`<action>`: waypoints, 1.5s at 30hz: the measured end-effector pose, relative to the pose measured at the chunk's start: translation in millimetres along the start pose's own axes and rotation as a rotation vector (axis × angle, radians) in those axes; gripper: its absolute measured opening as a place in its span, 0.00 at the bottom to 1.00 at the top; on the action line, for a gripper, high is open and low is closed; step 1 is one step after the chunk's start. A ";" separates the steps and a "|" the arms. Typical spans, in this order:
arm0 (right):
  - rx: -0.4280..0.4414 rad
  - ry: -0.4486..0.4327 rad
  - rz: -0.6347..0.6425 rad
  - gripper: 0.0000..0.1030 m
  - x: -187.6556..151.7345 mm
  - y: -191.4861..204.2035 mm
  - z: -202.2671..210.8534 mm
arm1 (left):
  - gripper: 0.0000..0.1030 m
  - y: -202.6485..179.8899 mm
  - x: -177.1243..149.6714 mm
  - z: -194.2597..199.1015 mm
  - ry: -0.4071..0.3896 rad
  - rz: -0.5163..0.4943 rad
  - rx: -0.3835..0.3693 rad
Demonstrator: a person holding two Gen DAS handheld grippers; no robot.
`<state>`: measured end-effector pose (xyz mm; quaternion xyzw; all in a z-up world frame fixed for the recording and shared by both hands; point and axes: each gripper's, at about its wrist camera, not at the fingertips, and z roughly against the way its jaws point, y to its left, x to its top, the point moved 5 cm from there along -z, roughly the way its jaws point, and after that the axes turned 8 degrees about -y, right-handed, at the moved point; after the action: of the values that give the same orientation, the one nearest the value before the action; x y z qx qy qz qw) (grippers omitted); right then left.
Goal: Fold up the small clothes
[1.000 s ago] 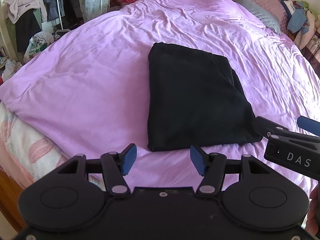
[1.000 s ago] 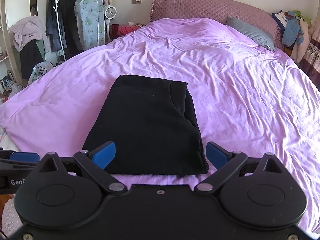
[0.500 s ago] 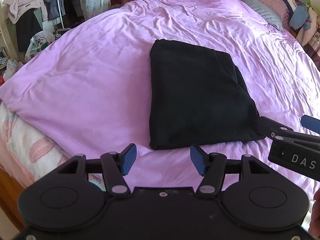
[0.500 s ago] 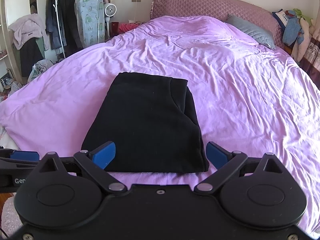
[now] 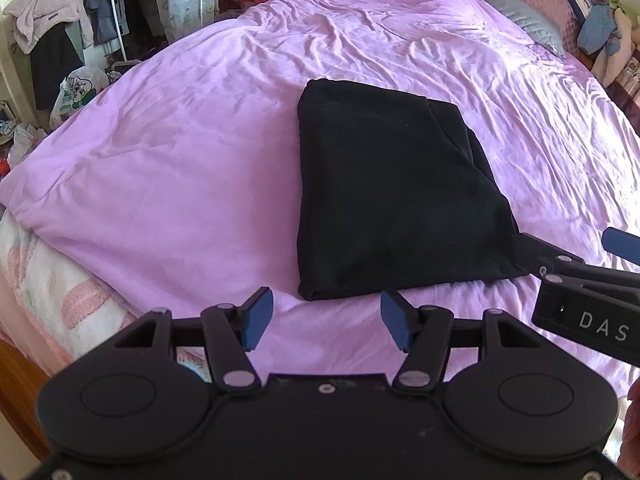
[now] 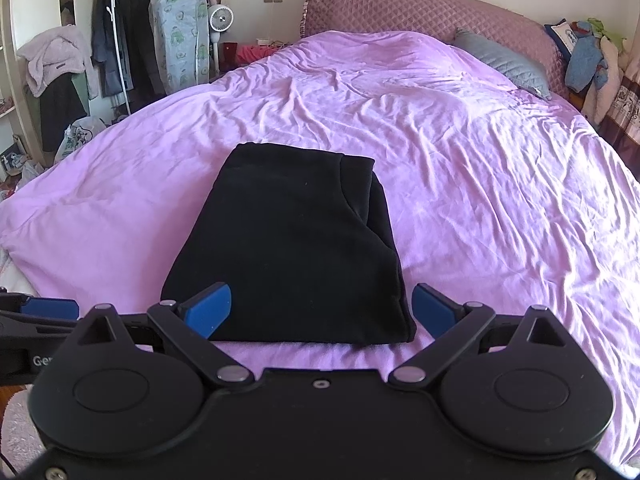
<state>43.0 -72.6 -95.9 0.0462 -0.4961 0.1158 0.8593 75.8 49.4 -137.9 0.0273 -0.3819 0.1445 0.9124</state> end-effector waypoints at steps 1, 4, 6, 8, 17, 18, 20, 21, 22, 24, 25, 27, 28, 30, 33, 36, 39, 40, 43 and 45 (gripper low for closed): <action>0.000 0.000 0.001 0.95 0.1 -0.1 0.0 | 0.61 -0.2 -0.1 -0.1 0.000 -0.001 0.000; -0.003 0.000 0.001 0.95 -1.4 -2.2 0.4 | 0.61 -1.4 0.0 1.0 -0.002 0.000 -0.006; -0.002 0.001 0.000 0.95 -0.2 -2.1 0.7 | 0.61 -2.1 0.2 1.4 -0.003 -0.004 -0.008; -0.002 0.000 0.001 0.95 -1.1 -3.0 1.2 | 0.61 -1.6 0.2 1.6 -0.003 -0.006 -0.008; 0.000 0.002 0.001 0.95 -0.8 -2.4 1.0 | 0.61 -1.7 1.6 1.9 -0.003 -0.007 -0.010; -0.002 0.001 0.001 0.95 -0.3 -1.9 1.0 | 0.61 -1.6 1.6 1.7 -0.003 -0.008 -0.011; -0.003 0.001 0.001 0.95 -1.1 -2.9 1.3 | 0.61 -1.5 1.6 1.9 -0.003 -0.009 -0.012; -0.002 0.001 0.001 0.95 -0.3 -2.1 1.1 | 0.61 -1.5 1.7 1.7 -0.003 -0.009 -0.011; -0.002 0.000 0.001 0.95 -1.1 -2.9 1.6 | 0.61 -1.5 1.7 1.7 -0.003 -0.009 -0.011; -0.002 0.001 0.003 0.95 -1.1 -3.0 1.6 | 0.61 -1.2 1.9 1.3 0.001 -0.006 -0.017; -0.002 0.001 0.002 0.95 -0.2 -2.3 1.3 | 0.61 -0.9 2.0 0.6 0.004 -0.003 -0.018; -0.002 -0.002 -0.001 0.95 0.5 -3.6 1.9 | 0.61 -1.4 2.2 0.3 0.007 -0.008 -0.017; -0.001 0.000 0.001 0.95 0.4 -3.5 1.7 | 0.62 -1.8 2.1 0.2 0.007 -0.012 -0.011; -0.004 -0.001 0.002 0.95 0.5 -3.2 1.9 | 0.62 -2.6 2.1 0.1 0.006 -0.019 -0.003; -0.001 -0.001 0.000 0.95 0.5 -3.0 1.8 | 0.62 -2.7 2.7 -0.2 0.003 -0.018 0.000; -0.002 0.001 0.002 0.95 0.0 -3.9 1.8 | 0.62 -3.6 2.1 0.1 0.004 -0.018 -0.003; -0.002 0.000 0.002 0.95 0.6 -2.5 1.6 | 0.62 -4.4 0.8 0.7 0.006 -0.021 -0.004; -0.003 0.000 0.002 0.95 0.7 -2.5 1.5 | 0.62 -4.4 0.9 0.5 0.006 -0.022 -0.005; -0.003 0.001 0.001 0.95 0.7 -2.4 1.3 | 0.62 -4.5 1.5 0.2 0.002 -0.026 -0.018; -0.003 -0.001 -0.001 0.96 0.8 -2.6 1.4 | 0.62 -4.6 2.3 0.2 -0.011 -0.036 -0.021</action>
<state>42.9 -75.2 -94.5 0.0451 -0.4968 0.1144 0.8591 78.5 45.5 -135.8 0.0252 -0.3879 0.1241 0.9130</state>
